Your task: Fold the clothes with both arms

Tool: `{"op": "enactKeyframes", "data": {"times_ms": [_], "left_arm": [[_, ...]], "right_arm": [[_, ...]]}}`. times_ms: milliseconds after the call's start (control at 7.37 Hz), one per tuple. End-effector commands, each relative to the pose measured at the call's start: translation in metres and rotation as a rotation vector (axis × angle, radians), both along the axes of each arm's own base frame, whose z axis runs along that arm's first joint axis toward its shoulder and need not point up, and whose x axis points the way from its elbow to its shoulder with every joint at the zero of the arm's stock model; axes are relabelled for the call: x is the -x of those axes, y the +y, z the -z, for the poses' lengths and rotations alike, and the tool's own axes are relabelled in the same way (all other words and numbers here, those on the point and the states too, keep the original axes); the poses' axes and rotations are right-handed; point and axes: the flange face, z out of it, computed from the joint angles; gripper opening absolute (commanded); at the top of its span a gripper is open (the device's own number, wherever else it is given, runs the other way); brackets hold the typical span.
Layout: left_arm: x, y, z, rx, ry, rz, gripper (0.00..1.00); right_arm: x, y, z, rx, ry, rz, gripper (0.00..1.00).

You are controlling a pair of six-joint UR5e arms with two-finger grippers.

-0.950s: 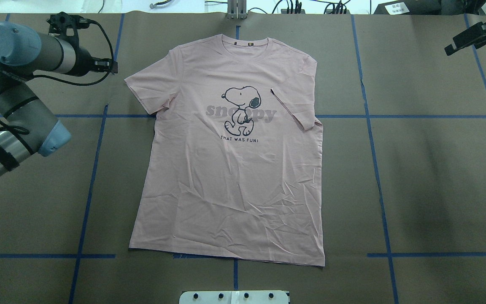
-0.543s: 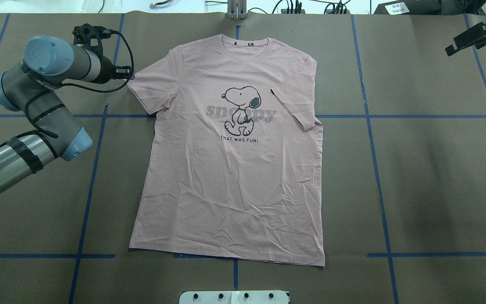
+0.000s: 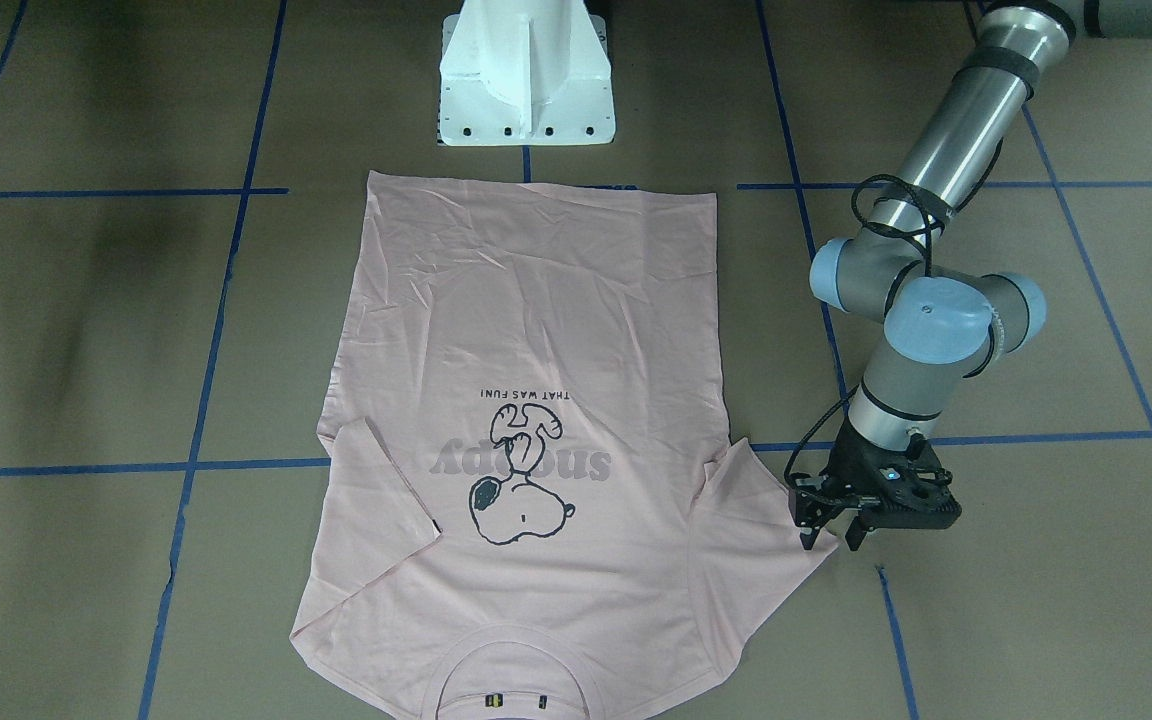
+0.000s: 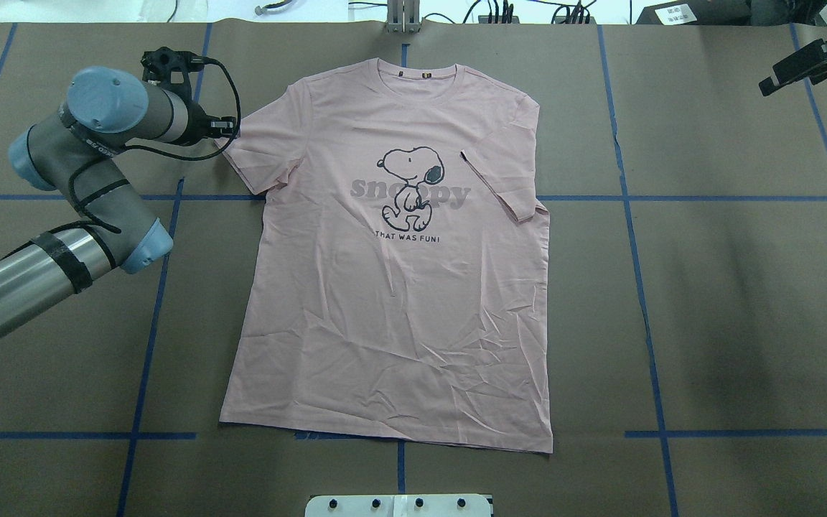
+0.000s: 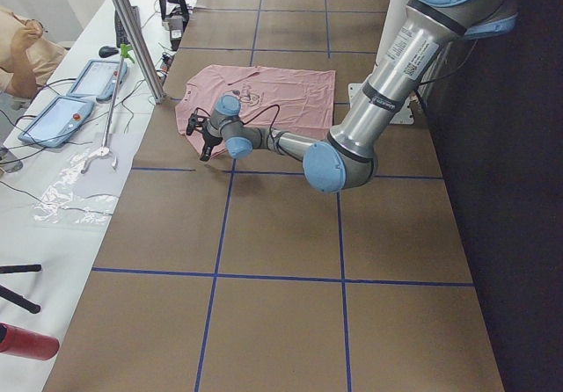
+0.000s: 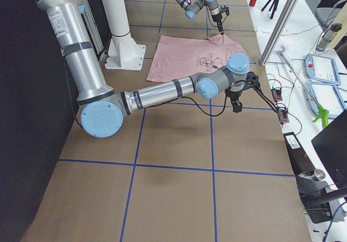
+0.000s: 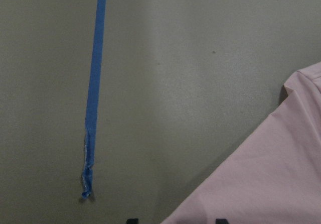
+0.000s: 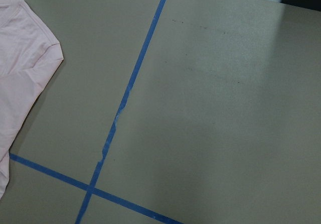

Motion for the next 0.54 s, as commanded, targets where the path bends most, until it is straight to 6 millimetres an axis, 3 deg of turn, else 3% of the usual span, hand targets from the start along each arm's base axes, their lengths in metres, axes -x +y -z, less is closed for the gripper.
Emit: {"op": "enactKeyframes", "data": {"times_ms": [0,136,271,407], "left_arm": [[-0.0025,0.0007,-0.0041,0.0,0.0,-0.003,0.56],[-0.0025,0.0007,-0.0041,0.0,0.0,-0.003,0.45],[-0.0027,0.0005,-0.002,-0.004,0.003,-0.003,0.1],[-0.0055,0.0026,-0.0001,-0.008,0.005,-0.008,0.0]], "right_arm": [[-0.0001,0.0002,-0.0005,0.001,0.0,0.0,1.0],[-0.0002,0.0006,-0.0014,0.002,0.001,0.0,1.0],[-0.0002,0.0006,-0.0014,0.002,0.001,0.0,1.0],[-0.0002,0.0006,-0.0014,0.002,0.001,0.0,1.0]]}}
